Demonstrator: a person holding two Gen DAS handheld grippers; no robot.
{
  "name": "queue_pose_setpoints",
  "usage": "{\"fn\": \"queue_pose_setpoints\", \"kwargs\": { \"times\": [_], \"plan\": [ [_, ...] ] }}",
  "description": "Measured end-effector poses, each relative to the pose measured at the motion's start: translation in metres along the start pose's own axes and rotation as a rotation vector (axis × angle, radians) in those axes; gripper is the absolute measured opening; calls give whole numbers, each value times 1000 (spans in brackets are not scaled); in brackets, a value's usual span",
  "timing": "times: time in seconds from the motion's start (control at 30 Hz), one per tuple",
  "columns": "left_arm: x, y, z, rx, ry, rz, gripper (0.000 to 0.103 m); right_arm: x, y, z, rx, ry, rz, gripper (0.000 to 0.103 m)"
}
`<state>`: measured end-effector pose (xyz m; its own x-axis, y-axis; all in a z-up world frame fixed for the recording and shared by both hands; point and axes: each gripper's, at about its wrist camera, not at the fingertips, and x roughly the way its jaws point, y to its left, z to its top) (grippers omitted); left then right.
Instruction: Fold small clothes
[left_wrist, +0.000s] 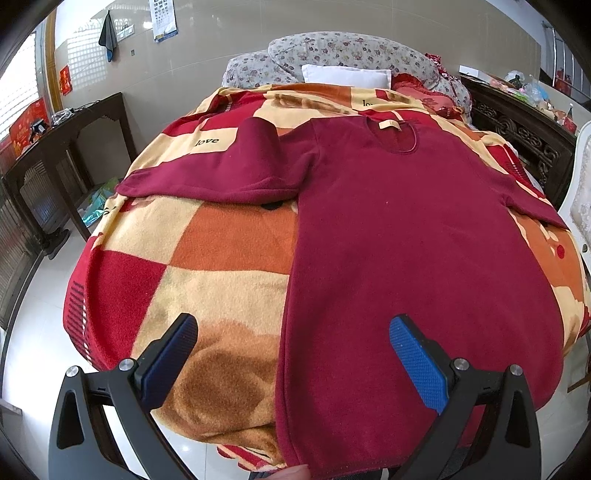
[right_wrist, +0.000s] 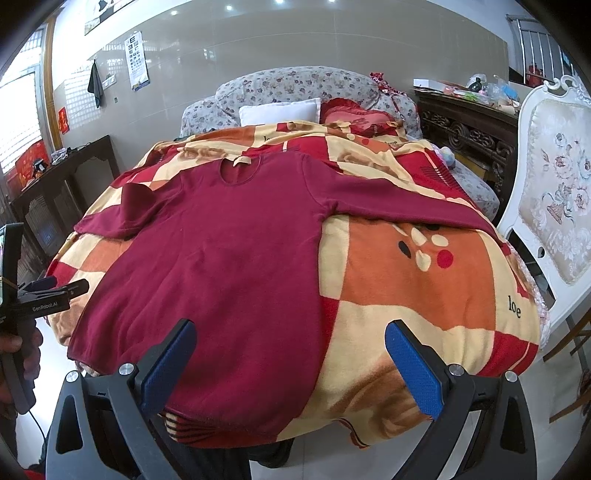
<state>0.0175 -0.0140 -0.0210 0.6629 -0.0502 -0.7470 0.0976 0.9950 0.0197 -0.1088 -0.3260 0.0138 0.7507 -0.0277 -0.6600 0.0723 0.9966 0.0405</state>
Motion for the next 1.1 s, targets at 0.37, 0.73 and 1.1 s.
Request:
{"fn": "queue_pose_setpoints", "kwargs": {
  "times": [0.37,0.73,1.1],
  "plan": [
    [10,1,-2,2,15,-3,103,4,-2,-1,2,-9,-1,103],
    [42,4,24,6,25,0,103,44,1,21,-18,49,-23,103],
    [116,32,91,-15,26,21,103,124,31,81,-57,58,-31,103]
  ]
}}
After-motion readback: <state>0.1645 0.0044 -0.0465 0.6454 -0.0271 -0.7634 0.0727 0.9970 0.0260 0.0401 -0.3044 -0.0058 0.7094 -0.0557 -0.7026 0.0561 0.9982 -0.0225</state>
